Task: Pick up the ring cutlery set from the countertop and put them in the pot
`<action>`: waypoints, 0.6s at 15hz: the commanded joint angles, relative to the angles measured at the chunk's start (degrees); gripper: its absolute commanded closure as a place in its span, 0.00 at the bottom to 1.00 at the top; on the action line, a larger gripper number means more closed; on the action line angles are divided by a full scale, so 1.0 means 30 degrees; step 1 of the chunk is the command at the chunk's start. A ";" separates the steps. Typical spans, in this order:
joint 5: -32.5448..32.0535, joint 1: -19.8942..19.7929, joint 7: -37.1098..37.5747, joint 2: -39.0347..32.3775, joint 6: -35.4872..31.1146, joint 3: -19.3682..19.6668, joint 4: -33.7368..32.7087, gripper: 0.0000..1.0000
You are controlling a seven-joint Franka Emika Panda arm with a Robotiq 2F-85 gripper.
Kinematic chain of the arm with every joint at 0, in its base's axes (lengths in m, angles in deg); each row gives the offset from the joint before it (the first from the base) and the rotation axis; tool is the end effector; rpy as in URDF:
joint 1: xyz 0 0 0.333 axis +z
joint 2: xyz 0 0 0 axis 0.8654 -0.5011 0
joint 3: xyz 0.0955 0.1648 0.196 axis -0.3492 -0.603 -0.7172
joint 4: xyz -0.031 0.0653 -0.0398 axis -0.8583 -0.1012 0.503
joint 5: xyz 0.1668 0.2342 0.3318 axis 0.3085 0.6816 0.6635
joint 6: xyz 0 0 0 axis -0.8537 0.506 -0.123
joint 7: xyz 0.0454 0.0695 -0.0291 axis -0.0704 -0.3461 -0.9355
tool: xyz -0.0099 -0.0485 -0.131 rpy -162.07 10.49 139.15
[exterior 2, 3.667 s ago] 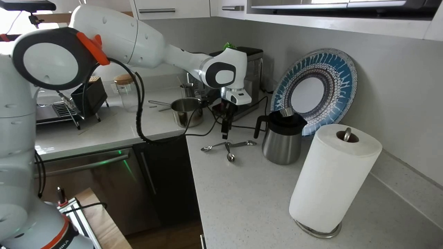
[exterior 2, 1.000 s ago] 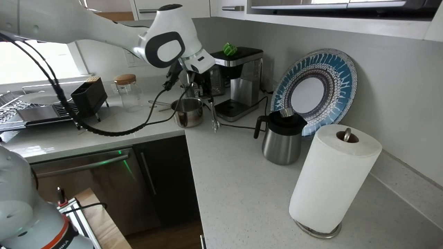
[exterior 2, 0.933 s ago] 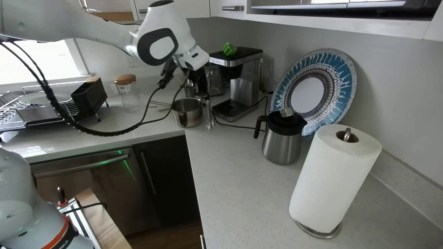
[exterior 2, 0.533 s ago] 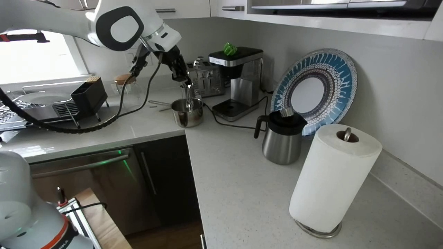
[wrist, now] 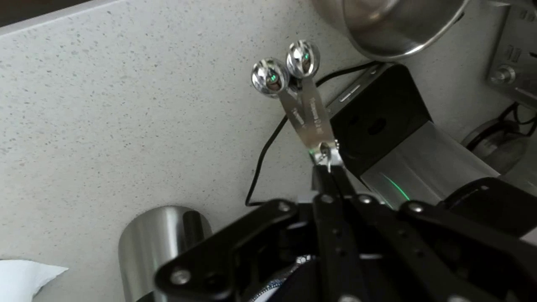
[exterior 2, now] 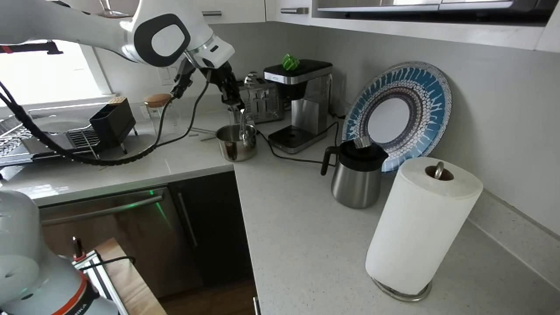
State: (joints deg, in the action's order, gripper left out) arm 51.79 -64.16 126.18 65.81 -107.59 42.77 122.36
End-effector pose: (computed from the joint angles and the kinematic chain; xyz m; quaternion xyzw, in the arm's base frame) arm 0.5583 -0.0065 0.4939 -0.8850 0.3900 -0.2380 0.0897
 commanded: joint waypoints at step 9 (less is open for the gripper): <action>-0.2393 -0.0117 0.0152 -0.2693 -0.0119 -0.1552 -0.3803 0.99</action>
State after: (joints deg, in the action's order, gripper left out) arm 46.91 -64.18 126.59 61.62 -107.63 38.70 114.33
